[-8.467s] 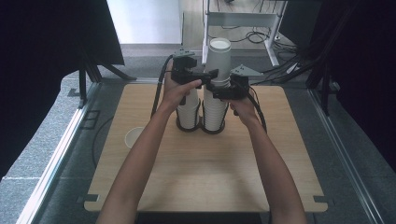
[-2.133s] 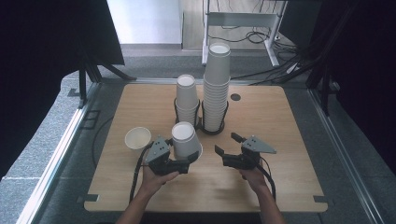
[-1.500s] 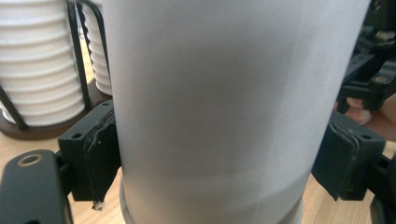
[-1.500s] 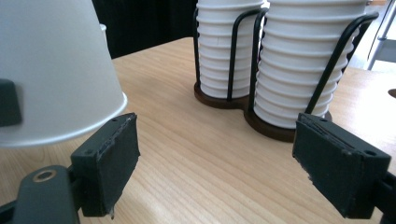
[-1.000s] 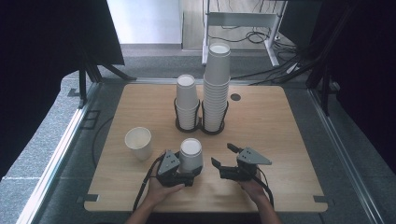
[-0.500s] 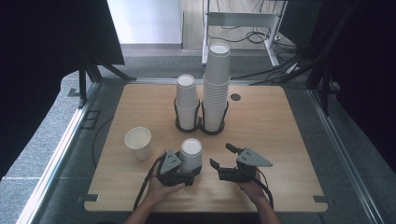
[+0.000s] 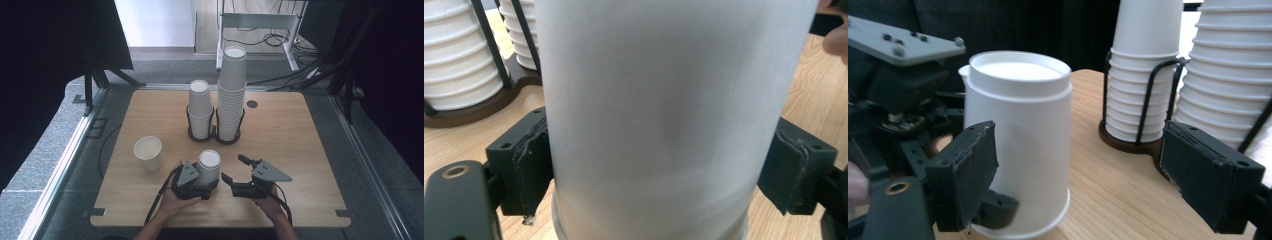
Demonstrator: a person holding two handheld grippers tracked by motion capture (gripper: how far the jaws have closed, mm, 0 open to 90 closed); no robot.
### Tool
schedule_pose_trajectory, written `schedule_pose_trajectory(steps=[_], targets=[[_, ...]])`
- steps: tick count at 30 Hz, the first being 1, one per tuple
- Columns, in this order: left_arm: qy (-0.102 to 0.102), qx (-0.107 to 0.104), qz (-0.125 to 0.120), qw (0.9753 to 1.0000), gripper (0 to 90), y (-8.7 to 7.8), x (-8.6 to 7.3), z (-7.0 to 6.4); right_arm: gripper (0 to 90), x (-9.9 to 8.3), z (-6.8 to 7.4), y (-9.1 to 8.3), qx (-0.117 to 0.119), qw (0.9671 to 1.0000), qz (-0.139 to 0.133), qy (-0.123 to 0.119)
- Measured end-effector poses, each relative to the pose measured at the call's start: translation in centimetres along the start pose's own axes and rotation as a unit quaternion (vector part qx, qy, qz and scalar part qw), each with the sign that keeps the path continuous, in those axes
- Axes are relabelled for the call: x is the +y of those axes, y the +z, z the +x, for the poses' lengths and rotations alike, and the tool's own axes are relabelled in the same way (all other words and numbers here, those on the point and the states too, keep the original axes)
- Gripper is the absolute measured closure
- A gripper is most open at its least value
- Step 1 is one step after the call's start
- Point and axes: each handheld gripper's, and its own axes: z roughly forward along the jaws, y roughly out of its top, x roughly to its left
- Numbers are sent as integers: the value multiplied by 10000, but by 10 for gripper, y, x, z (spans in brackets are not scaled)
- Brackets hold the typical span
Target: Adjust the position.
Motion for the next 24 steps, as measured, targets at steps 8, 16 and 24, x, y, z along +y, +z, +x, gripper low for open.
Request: schedule_pose_trajectory(steps=[8,16,24], targets=[[72,18,59,10000,136,2,-1,-1,153,3,7,2,204,9998,-17,-36],[306,12,180,9994,137,7,-3,-11,145,-2,9,10,392,9991,126,97],[903,104,290,9954,137,12,-5,-30,142,-7,16,21,583,9978,301,128]])
